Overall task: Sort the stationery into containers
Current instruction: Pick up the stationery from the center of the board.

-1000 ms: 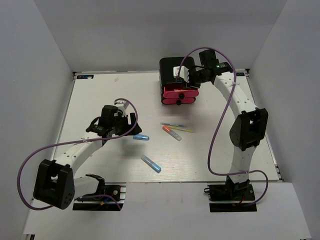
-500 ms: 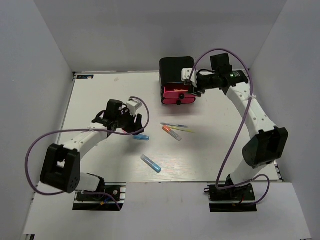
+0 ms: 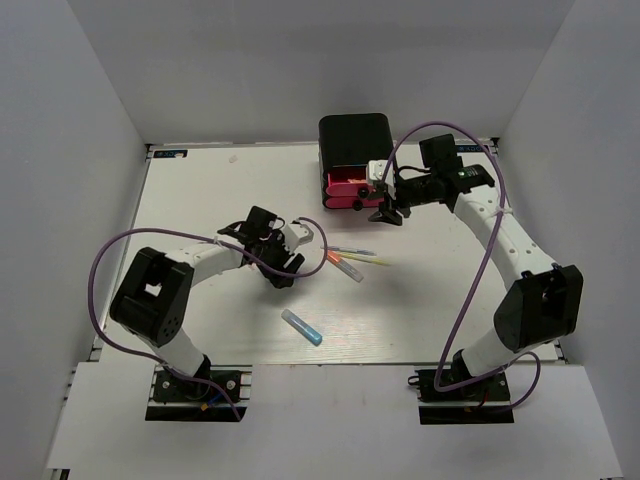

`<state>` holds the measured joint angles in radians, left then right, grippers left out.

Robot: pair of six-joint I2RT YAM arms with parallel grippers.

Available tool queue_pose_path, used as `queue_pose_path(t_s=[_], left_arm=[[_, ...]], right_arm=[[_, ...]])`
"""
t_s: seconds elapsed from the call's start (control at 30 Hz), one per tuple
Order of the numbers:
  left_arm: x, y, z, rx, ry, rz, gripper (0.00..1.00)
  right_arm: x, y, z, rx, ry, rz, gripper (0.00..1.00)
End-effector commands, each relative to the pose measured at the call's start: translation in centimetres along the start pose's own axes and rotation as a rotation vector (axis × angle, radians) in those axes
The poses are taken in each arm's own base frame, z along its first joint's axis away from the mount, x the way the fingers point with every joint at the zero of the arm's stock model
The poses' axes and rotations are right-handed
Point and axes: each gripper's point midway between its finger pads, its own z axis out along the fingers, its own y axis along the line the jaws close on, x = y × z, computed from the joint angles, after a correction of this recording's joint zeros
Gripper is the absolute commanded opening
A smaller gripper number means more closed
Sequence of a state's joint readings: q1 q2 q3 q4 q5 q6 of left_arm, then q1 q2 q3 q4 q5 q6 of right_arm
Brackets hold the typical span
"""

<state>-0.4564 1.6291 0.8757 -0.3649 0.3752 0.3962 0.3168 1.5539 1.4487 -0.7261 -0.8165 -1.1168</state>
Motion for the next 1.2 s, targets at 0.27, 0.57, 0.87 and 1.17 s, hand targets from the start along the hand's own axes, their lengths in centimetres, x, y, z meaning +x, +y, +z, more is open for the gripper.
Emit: queue_pose_path(t_s=[0.27,0.57,0.87,1.17], left_arm=[[-0.6,1.7,0.5,-0.131,0.047,0.089,0.74],[1.1,1.0,0.7,-0.151,0.095,0.093,0.45],[-4.4,2.1,-1.2,-0.236,-0.048,0.025,0.23],[-18.4,0.9,-8.5,-0.211,-0.488,0.121,0.20]], right_arm=[[-1.8,1.4,-0.5,-0.013,-0.071,0.007,0.57],[-1.6,1.7,-0.8,-0.009,-0.073,0.018,0.57],[-2.5,0.9,-1.2,0.039,-0.098,0.013,0.57],[-2.3,-4.6,-4.0,0.413,-0.069,0.039,0.21]])
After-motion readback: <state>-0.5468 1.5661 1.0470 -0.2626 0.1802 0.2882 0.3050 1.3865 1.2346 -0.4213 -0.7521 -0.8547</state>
